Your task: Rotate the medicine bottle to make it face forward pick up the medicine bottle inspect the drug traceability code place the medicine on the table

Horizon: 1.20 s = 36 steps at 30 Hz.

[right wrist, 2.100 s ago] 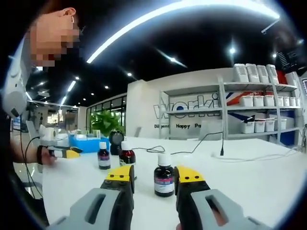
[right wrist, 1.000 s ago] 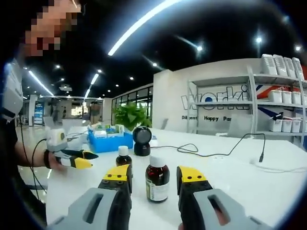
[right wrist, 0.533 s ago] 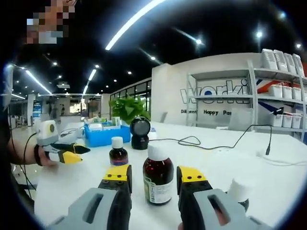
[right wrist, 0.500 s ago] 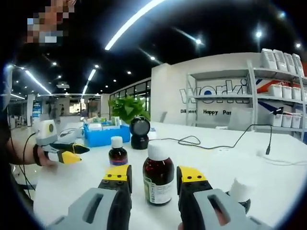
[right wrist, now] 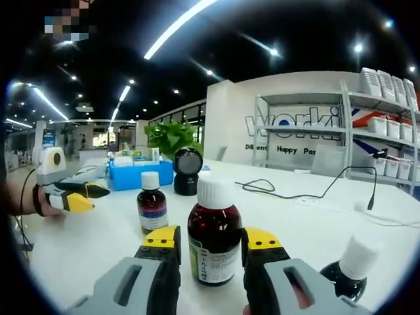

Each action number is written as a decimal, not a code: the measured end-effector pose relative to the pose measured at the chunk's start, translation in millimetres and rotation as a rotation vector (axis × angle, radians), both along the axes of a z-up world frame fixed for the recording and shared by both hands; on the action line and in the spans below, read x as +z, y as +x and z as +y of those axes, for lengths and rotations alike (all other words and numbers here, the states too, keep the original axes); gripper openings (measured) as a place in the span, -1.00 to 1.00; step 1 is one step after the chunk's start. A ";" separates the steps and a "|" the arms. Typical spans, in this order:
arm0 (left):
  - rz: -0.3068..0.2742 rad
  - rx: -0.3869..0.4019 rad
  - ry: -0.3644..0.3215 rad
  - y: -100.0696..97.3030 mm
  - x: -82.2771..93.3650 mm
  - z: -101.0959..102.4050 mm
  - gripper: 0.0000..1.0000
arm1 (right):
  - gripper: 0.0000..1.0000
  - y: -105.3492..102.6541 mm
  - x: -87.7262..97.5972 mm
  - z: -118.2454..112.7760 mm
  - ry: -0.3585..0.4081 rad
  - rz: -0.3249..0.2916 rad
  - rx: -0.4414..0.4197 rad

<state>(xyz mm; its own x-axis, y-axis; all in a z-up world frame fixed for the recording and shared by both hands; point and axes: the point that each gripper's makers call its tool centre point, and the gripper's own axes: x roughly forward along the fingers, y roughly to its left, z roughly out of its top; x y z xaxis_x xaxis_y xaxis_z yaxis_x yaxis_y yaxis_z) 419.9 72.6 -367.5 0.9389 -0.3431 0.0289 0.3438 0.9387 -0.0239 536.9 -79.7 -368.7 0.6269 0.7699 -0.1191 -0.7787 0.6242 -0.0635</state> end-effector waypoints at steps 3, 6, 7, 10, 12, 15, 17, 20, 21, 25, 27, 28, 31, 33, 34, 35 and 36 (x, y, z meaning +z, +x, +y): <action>-0.001 -0.002 0.001 -0.1 0.1 -0.4 -0.45 | -0.44 2.2 -0.5 -1.6 -0.002 -0.011 -0.013; -0.001 -0.004 0.003 -0.2 -0.1 -0.9 -0.45 | -0.45 0.5 -1.2 -0.4 0.016 -0.004 -0.023; -0.001 -0.004 0.003 -0.2 -0.1 -1.1 -0.45 | -0.45 0.2 -1.1 -0.2 0.017 -0.005 -0.026; -0.001 -0.005 0.003 -0.2 -0.1 -1.4 -0.45 | -0.45 -0.1 -0.9 0.3 0.019 -0.007 -0.046; -0.001 -0.005 0.005 -0.2 -0.2 -1.5 -0.45 | -0.45 0.2 -0.8 -0.4 0.014 0.001 -0.080; 0.000 -0.004 0.006 0.0 -0.3 -1.3 -0.45 | -0.45 -0.5 -1.1 -0.8 -0.005 0.008 -0.148; 0.000 -0.004 0.006 0.0 -0.3 -1.2 -0.45 | -0.45 -1.6 -0.9 -0.9 -0.014 0.006 -0.196; 0.002 -0.004 0.006 0.3 -0.8 -1.0 -0.45 | -0.45 -1.8 -0.6 0.6 -0.003 0.003 -0.226; 0.002 -0.004 0.006 0.3 -0.9 -0.9 -0.45 | -0.45 -1.8 -0.8 0.1 0.000 0.002 -0.228; 0.004 -0.005 0.006 0.2 -0.9 -1.3 -0.45 | -0.45 0.2 -0.2 -4.4 0.017 -0.008 -0.228; 0.005 -0.007 0.006 0.3 -1.1 -1.4 -0.45 | -0.44 0.5 -0.9 -2.1 0.013 -0.011 -0.211; 0.005 -0.007 0.005 0.3 -1.1 -1.5 -0.45 | -0.44 0.3 -0.4 -5.5 0.006 -0.014 -0.198; 0.007 -0.007 0.007 0.4 -1.4 -1.6 -0.45 | -0.44 0.3 -0.2 -2.8 0.024 0.006 -0.152; 0.008 -0.007 0.007 0.5 -1.3 -1.7 -0.45 | -0.43 1.4 -3.3 -2.8 0.020 0.016 -0.134; 0.008 -0.007 0.007 0.5 -1.3 -1.8 -0.45 | -0.42 1.4 -4.7 -1.4 0.015 0.013 -0.116; 0.008 -0.007 0.008 0.4 -1.1 -2.0 -0.45 | -0.40 1.3 -5.4 -0.4 0.011 0.007 -0.098; 0.008 -0.007 0.008 0.4 -1.0 -2.2 -0.45 | -0.39 1.0 -6.8 0.4 0.013 0.012 -0.086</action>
<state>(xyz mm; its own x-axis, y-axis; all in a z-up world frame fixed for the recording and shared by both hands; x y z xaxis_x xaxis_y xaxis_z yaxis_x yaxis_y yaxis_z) 420.3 70.4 -368.5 0.9365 -0.3502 0.0184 0.3505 0.9364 -0.0188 537.9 -79.2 -375.5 0.6893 0.7149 -0.1177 -0.7229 0.6894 -0.0458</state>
